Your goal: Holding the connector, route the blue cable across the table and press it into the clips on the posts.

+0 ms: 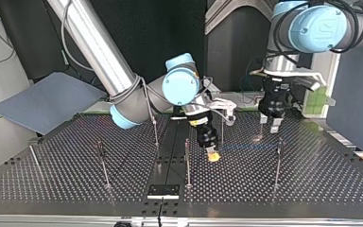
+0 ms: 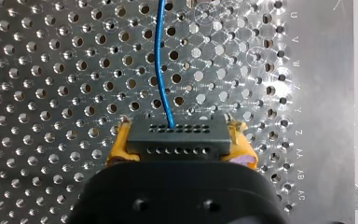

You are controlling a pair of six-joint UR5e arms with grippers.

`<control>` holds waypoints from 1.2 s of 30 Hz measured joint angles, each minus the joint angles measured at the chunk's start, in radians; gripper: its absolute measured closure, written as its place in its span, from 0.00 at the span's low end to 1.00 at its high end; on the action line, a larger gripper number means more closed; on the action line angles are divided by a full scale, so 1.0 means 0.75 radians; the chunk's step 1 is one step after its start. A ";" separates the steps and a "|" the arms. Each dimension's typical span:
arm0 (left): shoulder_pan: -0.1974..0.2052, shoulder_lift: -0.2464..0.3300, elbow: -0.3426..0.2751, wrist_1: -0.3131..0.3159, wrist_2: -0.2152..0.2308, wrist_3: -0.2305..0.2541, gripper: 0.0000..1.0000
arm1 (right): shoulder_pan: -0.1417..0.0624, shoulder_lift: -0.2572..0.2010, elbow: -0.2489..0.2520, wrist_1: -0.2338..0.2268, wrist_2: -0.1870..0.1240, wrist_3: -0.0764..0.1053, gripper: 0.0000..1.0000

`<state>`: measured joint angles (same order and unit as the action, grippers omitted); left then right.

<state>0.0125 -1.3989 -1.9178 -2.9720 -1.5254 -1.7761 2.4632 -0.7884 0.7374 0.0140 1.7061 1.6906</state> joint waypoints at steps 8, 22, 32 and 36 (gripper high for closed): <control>-0.028 -0.028 0.060 0.025 -0.015 0.043 0.00 | -0.002 0.000 0.000 0.000 0.000 0.001 1.00; -0.075 -0.152 0.116 0.088 -0.056 0.075 0.00 | -0.006 0.001 0.001 -0.001 0.000 0.004 1.00; -0.113 -0.231 0.170 0.125 -0.080 0.072 0.00 | -0.005 0.002 0.001 -0.001 0.001 0.004 1.00; -0.130 -0.276 0.206 0.142 -0.121 0.071 0.00 | -0.003 0.002 0.001 -0.001 0.000 0.004 1.00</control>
<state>-0.0850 -1.6058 -1.7632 -2.8653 -1.6165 -1.7231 2.4606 -0.7866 0.7381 0.0136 1.7060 1.6938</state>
